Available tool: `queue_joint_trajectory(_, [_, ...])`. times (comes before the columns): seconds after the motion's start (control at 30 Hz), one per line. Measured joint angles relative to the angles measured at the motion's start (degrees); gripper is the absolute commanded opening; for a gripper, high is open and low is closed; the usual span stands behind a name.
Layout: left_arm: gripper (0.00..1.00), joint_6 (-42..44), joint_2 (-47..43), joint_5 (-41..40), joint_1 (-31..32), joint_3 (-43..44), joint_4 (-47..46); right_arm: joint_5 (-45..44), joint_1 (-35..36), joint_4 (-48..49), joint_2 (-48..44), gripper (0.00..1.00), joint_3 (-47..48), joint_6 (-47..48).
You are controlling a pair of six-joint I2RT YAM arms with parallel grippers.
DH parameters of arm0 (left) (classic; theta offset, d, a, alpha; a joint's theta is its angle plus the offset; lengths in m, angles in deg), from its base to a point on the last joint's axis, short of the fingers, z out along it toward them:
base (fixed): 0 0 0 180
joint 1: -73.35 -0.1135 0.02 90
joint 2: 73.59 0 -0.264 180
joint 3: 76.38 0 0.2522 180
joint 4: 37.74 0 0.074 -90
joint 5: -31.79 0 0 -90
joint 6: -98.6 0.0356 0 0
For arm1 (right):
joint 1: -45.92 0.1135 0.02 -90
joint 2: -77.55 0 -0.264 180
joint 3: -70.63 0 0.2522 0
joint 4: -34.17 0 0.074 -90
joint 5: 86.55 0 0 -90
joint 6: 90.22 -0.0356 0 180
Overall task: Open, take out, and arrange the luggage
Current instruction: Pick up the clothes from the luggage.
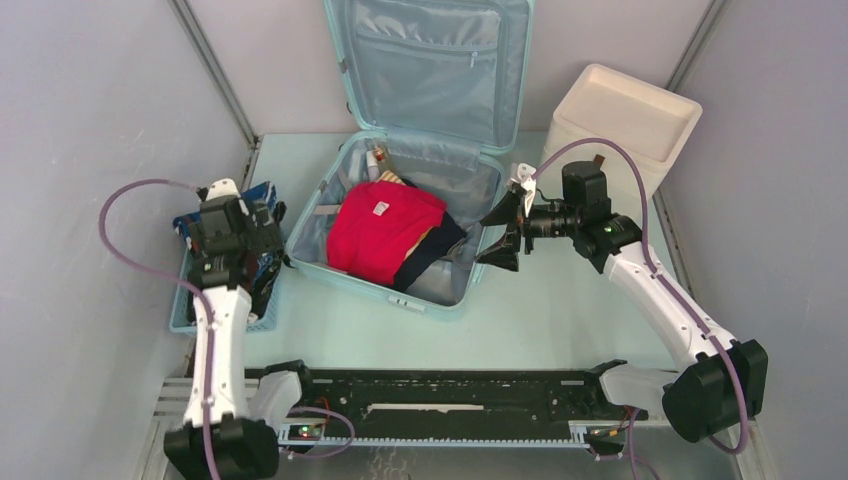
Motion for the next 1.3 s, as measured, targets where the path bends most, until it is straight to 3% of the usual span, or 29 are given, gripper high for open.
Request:
queue_joint_trajectory(0.23, [1.00,-2.58,-10.47,17.29,0.00,0.09,-3.52,1.31,-0.02,-1.31,0.00,1.00,0.00,2.34])
queue_joint_trajectory(0.4, [1.00,-8.24,-9.09,34.60,0.02,-0.04,-10.82,3.13,-0.24,-3.63,-0.31,1.00,0.00,5.46])
queue_joint_trajectory(0.57, [1.00,-13.49,-6.16,44.68,2.47,-1.27,-16.90,4.44,-0.24,-5.77,-0.50,1.00,0.00,8.41])
queue_joint_trajectory(0.77, [1.00,-13.73,-4.13,46.01,11.74,-1.44,-18.14,5.07,-0.24,-7.08,-0.50,1.00,0.00,10.64])
queue_joint_trajectory(1.03, [0.97,-7.34,1.05,39.74,23.93,-0.96,-15.61,5.03,-0.50,-9.29,-0.48,1.00,0.00,14.27])
queue_joint_trajectory(1.3, [0.95,-1.75,8.72,38.21,27.06,4.90,-14.19,4.79,-0.61,-10.12,0.17,1.00,0.00,16.20])
